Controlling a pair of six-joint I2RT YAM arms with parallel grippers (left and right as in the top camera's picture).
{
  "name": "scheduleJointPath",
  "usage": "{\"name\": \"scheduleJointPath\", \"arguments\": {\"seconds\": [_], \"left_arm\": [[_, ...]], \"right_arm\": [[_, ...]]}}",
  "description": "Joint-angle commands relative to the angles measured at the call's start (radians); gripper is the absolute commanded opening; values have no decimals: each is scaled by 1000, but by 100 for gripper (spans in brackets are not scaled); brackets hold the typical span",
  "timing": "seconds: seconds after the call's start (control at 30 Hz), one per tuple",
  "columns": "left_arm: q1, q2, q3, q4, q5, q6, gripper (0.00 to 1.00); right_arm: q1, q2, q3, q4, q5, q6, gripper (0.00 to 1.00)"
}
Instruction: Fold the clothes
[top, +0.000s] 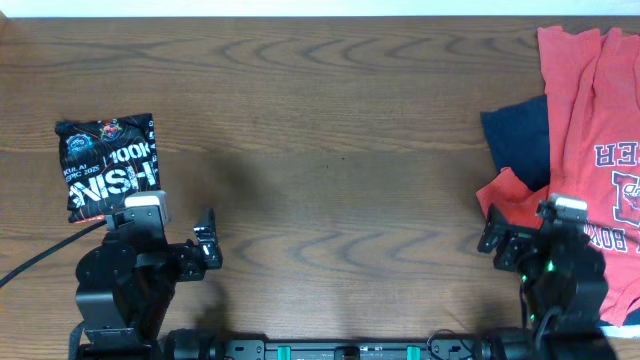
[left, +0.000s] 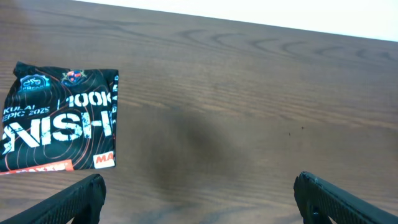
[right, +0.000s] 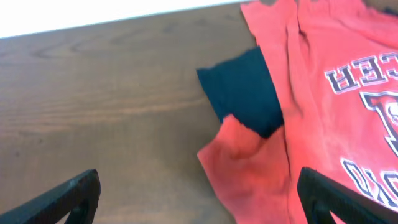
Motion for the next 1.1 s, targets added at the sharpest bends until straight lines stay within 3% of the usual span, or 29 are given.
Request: {"name": "scheduleJointPath", "arguments": {"seconds": [0.0, 0.23, 0.47, 1.07], "left_arm": [[0, -1, 0, 1, -8, 6, 98], [0, -1, 0, 1, -8, 6, 98], [0, -1, 0, 1, -8, 6, 98], [0, -1, 0, 1, -8, 6, 98]], "right_arm": [[-18, -128, -131, 102, -49, -73, 99], [-60, -352, -383, 362, -77, -74, 99], [-62, -349, -546, 642, -148, -198, 99], [-63, -348, -545, 607, -152, -237, 99]]}}
